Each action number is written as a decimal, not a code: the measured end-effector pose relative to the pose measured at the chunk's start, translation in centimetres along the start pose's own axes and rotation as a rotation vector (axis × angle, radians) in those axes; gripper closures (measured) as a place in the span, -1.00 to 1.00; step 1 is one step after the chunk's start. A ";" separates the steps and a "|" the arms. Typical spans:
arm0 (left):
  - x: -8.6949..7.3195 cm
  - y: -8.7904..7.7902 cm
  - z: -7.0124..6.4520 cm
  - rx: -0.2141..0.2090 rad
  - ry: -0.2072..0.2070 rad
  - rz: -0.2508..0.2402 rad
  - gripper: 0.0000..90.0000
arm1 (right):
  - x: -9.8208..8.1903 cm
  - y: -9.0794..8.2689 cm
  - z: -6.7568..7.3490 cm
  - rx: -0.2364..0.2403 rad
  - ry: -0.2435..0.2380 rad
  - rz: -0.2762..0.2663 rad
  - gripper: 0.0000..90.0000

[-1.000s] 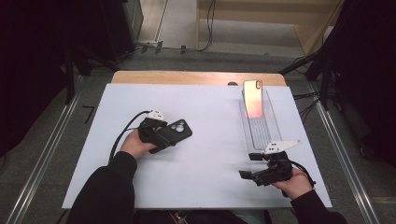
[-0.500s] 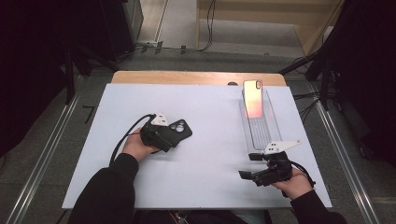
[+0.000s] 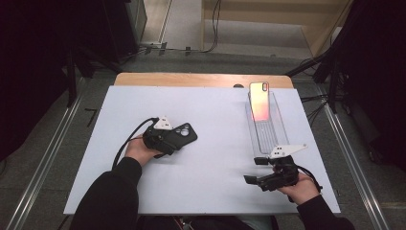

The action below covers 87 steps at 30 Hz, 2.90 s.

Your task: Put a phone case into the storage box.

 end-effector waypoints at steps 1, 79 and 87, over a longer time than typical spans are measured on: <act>0.0 0.0 0.0 0.001 0.000 0.000 -0.67 | 0.0 0.0 0.0 0.000 0.000 -0.001 -0.71; 5.1 -3.9 -9.9 0.170 -0.373 -0.256 -0.66 | 4.5 1.7 2.1 -0.068 0.162 -0.101 -0.58; 4.9 -3.3 -11.1 0.214 -0.366 -0.303 -0.66 | 5.5 2.3 2.3 -0.078 0.189 -0.110 -0.54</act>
Point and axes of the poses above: each handheld gripper's, and its own axes: y roughly forward along the jaws, x roughly out of its top, z roughly to its left, the point moved 2 cm from there along y, roughly forward along the jaws, and after that the axes turned 13 degrees about -z, right-handed, at the moved point
